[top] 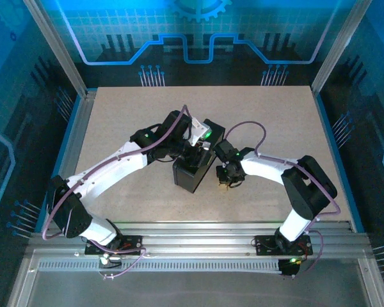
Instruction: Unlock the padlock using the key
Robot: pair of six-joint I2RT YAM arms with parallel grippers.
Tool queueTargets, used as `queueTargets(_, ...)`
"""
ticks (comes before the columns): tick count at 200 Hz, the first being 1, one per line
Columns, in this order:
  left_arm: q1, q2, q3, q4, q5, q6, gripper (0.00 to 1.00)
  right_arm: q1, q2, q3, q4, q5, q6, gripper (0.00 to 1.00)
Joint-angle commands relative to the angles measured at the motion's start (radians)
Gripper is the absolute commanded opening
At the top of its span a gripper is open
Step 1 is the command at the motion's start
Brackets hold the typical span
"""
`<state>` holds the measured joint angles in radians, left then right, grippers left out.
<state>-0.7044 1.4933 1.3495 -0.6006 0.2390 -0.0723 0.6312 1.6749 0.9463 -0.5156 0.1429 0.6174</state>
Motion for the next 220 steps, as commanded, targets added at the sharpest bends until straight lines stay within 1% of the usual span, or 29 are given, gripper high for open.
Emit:
queueTargets(1, -0.006, -0.004, 0.025, -0.026, -0.01, 0.019, 0.51, 0.021, 0.029, 0.024, -0.039, 0.031, 0.031, 0.21)
queueTargets(21, -0.005, -0.002, 0.029, -0.026, -0.009, 0.02, 0.51, 0.022, 0.038, 0.022, -0.043, 0.046, 0.041, 0.21)
queueTargets(35, -0.005, 0.0, 0.031, -0.03, -0.011, 0.022, 0.51, 0.021, 0.041, 0.016, -0.039, 0.061, 0.051, 0.16)
queueTargets(56, -0.005, -0.002, 0.034, -0.034, -0.012, 0.024, 0.51, 0.018, 0.027, 0.001, -0.019, 0.057, 0.045, 0.11)
queueTargets(94, -0.006, 0.001, 0.037, -0.036, -0.016, 0.025, 0.5, 0.012, -0.061, -0.05, 0.074, 0.034, -0.005, 0.03)
queueTargets(111, -0.005, 0.004, 0.039, -0.036, -0.017, 0.022, 0.5, 0.0, -0.1, -0.061, 0.109, 0.004, -0.029, 0.0)
queueTargets(121, -0.004, 0.004, 0.04, -0.036, -0.017, 0.021, 0.5, -0.01, -0.123, -0.099, 0.129, -0.017, -0.042, 0.0)
queueTargets(141, -0.006, 0.004, 0.042, -0.036, -0.017, 0.017, 0.51, -0.048, -0.192, -0.147, 0.177, -0.098, -0.085, 0.0)
queueTargets(166, -0.005, 0.001, 0.04, -0.04, -0.002, 0.024, 0.51, -0.117, -0.297, -0.206, 0.222, -0.245, -0.154, 0.0)
queueTargets(182, -0.002, -0.008, 0.04, -0.055, -0.021, 0.053, 0.51, -0.172, -0.373, -0.229, 0.226, -0.335, -0.191, 0.0)
queueTargets(198, 0.025, -0.025, 0.04, -0.063, -0.025, 0.068, 0.51, -0.215, -0.454, -0.24, 0.22, -0.414, -0.232, 0.0)
queueTargets(220, 0.08, -0.051, 0.035, -0.054, 0.036, 0.075, 0.52, -0.262, -0.543, -0.236, 0.207, -0.521, -0.284, 0.0)
